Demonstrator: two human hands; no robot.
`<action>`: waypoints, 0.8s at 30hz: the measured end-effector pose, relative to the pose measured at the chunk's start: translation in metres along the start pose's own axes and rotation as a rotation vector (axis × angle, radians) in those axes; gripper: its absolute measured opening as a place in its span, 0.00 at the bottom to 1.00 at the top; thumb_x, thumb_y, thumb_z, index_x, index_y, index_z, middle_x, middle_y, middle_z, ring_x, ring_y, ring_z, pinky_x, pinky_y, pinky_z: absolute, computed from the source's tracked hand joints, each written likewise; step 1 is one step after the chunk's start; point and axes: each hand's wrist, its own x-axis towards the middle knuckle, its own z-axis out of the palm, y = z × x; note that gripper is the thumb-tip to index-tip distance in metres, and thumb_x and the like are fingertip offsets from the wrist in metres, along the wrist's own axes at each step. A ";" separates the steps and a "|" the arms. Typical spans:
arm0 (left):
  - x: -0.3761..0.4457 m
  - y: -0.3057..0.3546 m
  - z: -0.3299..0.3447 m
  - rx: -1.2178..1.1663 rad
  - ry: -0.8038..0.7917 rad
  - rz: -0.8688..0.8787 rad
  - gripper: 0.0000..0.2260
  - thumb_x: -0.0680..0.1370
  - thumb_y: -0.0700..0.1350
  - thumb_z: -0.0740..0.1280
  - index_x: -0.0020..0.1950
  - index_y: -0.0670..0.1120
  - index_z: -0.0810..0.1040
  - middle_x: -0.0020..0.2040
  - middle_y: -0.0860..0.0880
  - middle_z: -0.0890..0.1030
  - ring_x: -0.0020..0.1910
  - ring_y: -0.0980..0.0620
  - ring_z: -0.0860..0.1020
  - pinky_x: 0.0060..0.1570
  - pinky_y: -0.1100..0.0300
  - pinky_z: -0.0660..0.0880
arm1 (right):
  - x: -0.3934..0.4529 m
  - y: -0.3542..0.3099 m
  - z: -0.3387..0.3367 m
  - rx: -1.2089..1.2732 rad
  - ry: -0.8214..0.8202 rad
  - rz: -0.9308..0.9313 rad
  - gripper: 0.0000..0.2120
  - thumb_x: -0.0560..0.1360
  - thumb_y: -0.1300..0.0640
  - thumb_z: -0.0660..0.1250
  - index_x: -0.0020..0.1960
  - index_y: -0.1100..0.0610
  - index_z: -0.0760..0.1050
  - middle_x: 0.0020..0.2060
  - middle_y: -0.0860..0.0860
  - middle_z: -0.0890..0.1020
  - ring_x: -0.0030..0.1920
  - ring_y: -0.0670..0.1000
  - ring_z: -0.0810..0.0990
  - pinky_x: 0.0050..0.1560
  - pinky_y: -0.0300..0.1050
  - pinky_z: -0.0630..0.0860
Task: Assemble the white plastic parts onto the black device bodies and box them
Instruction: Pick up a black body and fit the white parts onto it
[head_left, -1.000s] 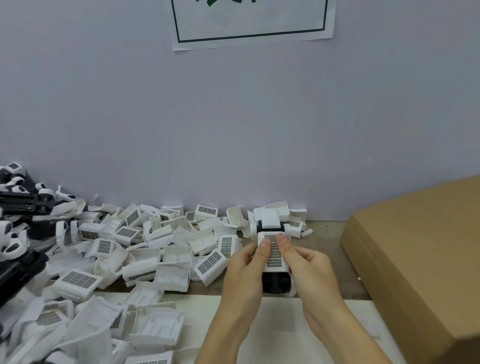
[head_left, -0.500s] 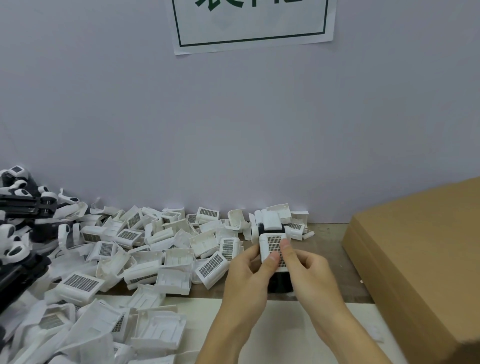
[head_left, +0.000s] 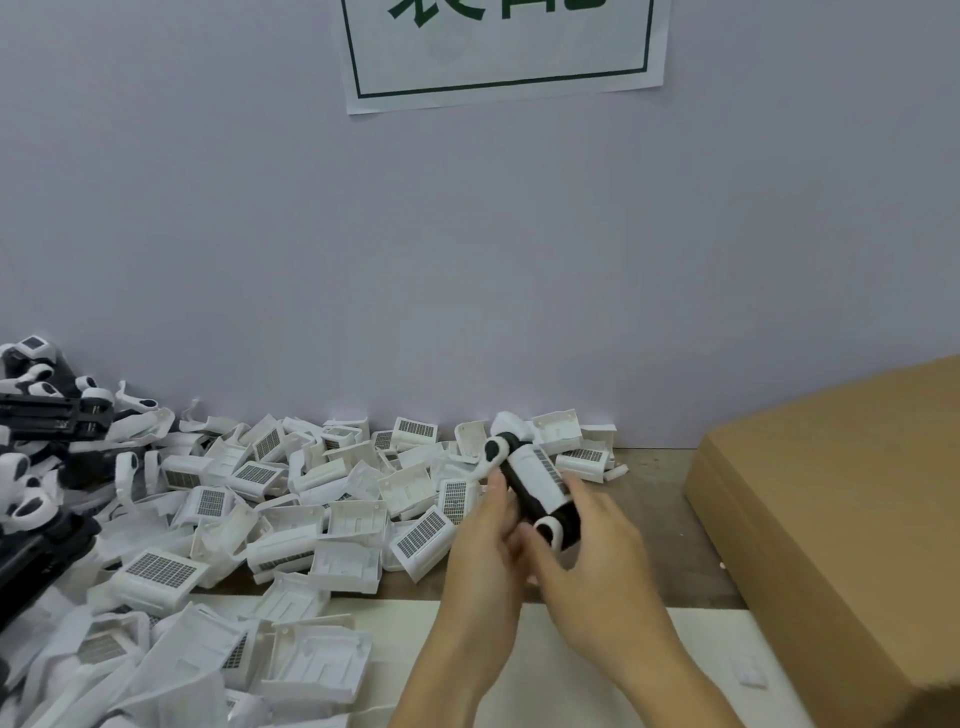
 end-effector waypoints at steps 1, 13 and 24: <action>0.002 -0.002 0.000 0.037 0.060 0.052 0.16 0.79 0.53 0.62 0.46 0.52 0.89 0.51 0.49 0.87 0.49 0.52 0.86 0.42 0.61 0.82 | 0.000 0.000 -0.002 0.008 0.044 0.009 0.19 0.78 0.48 0.67 0.68 0.46 0.72 0.55 0.42 0.78 0.56 0.42 0.76 0.54 0.35 0.75; 0.004 0.006 -0.014 0.195 0.363 0.236 0.16 0.84 0.56 0.57 0.56 0.57 0.84 0.59 0.57 0.82 0.59 0.54 0.79 0.59 0.54 0.76 | 0.003 -0.017 -0.027 0.995 -0.238 0.620 0.28 0.84 0.49 0.54 0.28 0.54 0.76 0.30 0.59 0.69 0.27 0.55 0.66 0.28 0.43 0.75; 0.006 0.026 -0.030 0.144 0.291 0.051 0.13 0.78 0.54 0.69 0.40 0.48 0.87 0.35 0.52 0.83 0.29 0.54 0.79 0.26 0.61 0.74 | 0.009 -0.003 -0.069 0.480 -0.305 0.063 0.25 0.66 0.52 0.72 0.61 0.38 0.79 0.60 0.43 0.81 0.60 0.47 0.80 0.53 0.50 0.80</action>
